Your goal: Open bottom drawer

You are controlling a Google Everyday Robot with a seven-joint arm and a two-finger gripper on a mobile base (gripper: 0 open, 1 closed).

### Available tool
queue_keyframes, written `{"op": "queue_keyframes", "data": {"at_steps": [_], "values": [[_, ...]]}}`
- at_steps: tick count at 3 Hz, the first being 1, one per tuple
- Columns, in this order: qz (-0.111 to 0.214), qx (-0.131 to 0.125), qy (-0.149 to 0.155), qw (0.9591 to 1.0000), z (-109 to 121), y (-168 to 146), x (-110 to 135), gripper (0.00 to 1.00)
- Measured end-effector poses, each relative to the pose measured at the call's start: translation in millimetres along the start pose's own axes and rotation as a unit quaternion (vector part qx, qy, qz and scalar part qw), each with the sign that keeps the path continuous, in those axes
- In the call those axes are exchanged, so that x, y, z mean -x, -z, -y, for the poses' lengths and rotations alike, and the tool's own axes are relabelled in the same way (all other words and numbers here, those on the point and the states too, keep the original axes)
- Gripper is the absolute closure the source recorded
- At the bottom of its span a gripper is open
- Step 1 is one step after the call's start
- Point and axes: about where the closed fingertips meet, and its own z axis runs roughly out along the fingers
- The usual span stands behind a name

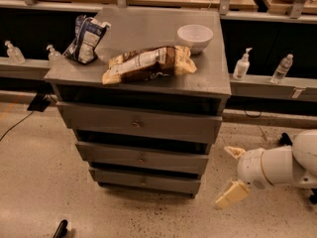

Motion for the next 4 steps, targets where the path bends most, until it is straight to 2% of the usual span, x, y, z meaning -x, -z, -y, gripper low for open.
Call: {"op": "queue_keyframes", "data": {"at_steps": [1, 2, 3, 4], "values": [[-0.008, 0.032, -0.035, 0.9988, 2, -20, -21, 0.00], [0.033, 0.020, -0.084, 0.9958, 1, -57, -81, 0.00], [0.087, -0.035, -0.116, 0.9889, 5, -88, -154, 0.00], [0.084, -0.017, -0.110, 0.9902, -1, -97, -154, 0.00]]}}
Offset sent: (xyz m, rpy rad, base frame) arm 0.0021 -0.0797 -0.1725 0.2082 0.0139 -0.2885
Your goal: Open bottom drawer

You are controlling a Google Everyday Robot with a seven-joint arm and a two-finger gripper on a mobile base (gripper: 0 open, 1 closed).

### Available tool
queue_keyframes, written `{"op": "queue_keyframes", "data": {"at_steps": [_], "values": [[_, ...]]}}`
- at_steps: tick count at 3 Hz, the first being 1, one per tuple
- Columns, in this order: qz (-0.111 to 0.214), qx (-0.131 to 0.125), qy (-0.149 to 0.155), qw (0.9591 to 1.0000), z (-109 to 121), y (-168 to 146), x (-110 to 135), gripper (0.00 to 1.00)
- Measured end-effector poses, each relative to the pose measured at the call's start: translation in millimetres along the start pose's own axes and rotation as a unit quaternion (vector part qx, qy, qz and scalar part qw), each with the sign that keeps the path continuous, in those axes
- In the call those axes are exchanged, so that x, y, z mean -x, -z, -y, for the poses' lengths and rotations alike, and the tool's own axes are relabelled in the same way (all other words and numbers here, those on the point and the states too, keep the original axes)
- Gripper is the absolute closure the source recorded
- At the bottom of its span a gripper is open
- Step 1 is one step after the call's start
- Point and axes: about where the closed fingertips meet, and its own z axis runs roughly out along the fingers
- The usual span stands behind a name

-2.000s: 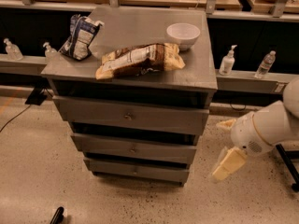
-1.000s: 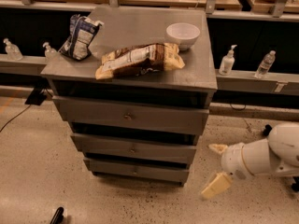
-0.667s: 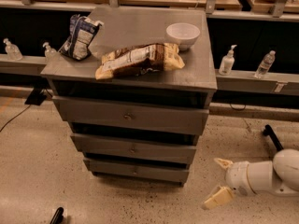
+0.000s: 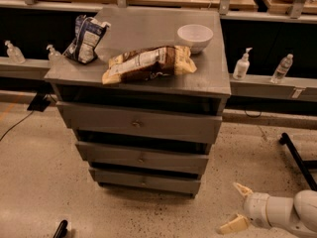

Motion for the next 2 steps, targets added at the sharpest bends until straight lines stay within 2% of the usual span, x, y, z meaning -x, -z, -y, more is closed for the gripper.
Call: {"op": "queue_keyframes", "data": {"at_steps": [1, 2], "values": [[0.000, 0.064, 0.011, 0.9979, -14, -42, -18, 0.00], [0.045, 0.146, 0.043, 0.9873, -44, -104, -18, 0.00]]}}
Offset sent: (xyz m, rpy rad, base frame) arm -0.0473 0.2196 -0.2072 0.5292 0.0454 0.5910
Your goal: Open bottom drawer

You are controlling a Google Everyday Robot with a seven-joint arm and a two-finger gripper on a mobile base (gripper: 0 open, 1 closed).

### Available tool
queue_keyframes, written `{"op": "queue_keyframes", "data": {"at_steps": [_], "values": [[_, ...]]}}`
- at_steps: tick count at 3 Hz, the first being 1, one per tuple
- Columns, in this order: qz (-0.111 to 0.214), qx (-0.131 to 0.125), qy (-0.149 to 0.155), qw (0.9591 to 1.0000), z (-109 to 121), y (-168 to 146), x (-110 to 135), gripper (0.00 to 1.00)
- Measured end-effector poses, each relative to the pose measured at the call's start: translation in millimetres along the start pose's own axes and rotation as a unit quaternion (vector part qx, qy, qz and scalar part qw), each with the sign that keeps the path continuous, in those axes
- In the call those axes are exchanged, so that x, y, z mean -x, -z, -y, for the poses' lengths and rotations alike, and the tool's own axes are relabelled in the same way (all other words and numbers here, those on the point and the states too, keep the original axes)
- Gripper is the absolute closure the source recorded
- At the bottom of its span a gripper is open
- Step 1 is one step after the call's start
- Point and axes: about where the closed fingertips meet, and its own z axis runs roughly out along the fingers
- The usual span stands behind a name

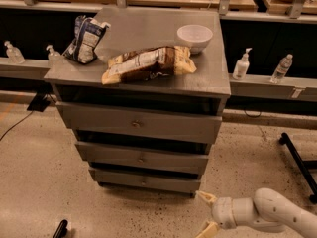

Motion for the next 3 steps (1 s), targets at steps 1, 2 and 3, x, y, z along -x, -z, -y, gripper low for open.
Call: {"op": "queue_keyframes", "data": {"at_steps": [1, 2, 3], "values": [[0.038, 0.055, 0.012, 0.9977, -20, -53, -21, 0.00], [0.039, 0.056, 0.007, 0.9976, -23, -55, -24, 0.00], [0.070, 0.096, 0.029, 0.9925, -7, -95, -12, 0.00]]}}
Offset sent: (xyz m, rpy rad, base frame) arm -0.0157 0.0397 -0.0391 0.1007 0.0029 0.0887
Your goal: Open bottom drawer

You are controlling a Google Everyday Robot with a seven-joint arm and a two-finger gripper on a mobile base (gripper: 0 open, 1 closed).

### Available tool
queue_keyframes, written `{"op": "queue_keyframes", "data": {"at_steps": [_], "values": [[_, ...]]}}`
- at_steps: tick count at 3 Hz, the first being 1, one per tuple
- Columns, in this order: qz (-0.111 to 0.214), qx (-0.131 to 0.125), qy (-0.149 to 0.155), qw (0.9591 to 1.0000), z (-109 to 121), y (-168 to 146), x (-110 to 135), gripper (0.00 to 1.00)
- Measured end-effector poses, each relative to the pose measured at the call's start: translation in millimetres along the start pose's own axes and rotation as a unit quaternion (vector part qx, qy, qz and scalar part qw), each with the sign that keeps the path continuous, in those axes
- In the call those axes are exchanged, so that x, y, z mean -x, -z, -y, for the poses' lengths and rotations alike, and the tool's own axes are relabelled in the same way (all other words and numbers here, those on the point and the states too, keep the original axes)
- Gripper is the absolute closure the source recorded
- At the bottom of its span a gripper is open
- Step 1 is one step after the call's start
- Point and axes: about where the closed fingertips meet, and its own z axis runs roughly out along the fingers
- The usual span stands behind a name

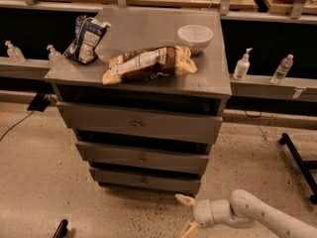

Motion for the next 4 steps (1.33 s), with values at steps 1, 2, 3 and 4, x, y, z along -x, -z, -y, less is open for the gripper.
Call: {"op": "queue_keyframes", "data": {"at_steps": [1, 2, 3, 4], "values": [[0.051, 0.014, 0.032, 0.9981, 34, -71, -11, 0.00], [0.048, 0.014, 0.034, 0.9982, 33, -71, -10, 0.00], [-0.003, -0.032, 0.063, 0.9975, 44, -86, -22, 0.00], [-0.010, -0.058, 0.059, 0.9965, 58, -85, -25, 0.00]]}}
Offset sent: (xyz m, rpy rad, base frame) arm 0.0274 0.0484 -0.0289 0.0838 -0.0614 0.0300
